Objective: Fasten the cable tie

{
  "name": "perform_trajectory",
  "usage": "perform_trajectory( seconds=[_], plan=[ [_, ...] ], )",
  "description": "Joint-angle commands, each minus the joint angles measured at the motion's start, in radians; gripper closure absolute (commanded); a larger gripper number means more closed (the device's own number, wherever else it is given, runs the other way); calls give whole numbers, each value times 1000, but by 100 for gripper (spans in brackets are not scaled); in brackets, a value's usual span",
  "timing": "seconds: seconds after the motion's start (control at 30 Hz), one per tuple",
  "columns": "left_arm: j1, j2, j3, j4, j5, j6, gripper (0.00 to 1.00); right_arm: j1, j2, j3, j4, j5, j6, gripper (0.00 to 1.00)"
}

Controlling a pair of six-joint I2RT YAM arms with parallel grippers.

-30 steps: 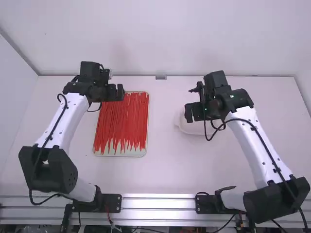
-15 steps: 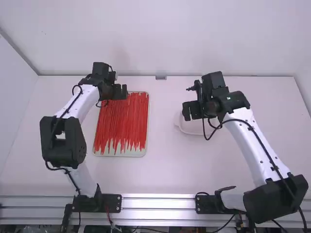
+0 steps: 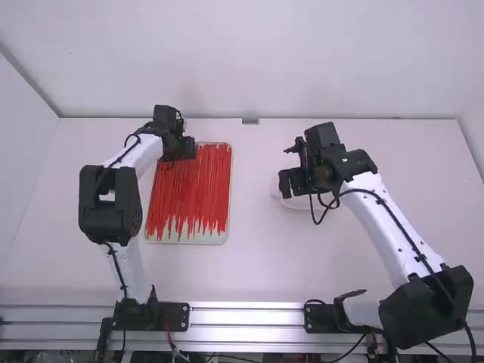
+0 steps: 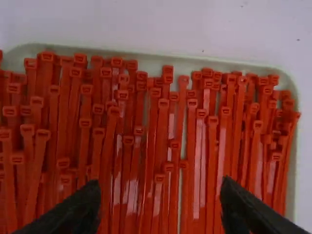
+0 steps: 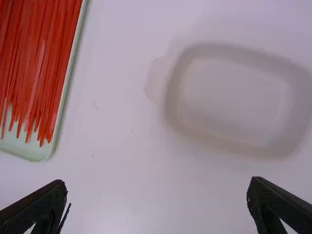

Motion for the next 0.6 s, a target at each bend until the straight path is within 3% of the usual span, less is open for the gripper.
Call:
perform_trajectory(
  seconds=[0.0, 0.17, 0.57],
  plan=[
    [4, 37, 17, 0, -8, -6, 42, 9, -7, -2, 5, 3, 4, 1],
    [4, 69, 14, -15, -6, -5, 60, 10, -7, -2, 17, 3, 8, 1],
    [4, 119, 11, -16, -6, -5, 76, -12, -8, -2, 18, 2, 26, 1]
  ],
)
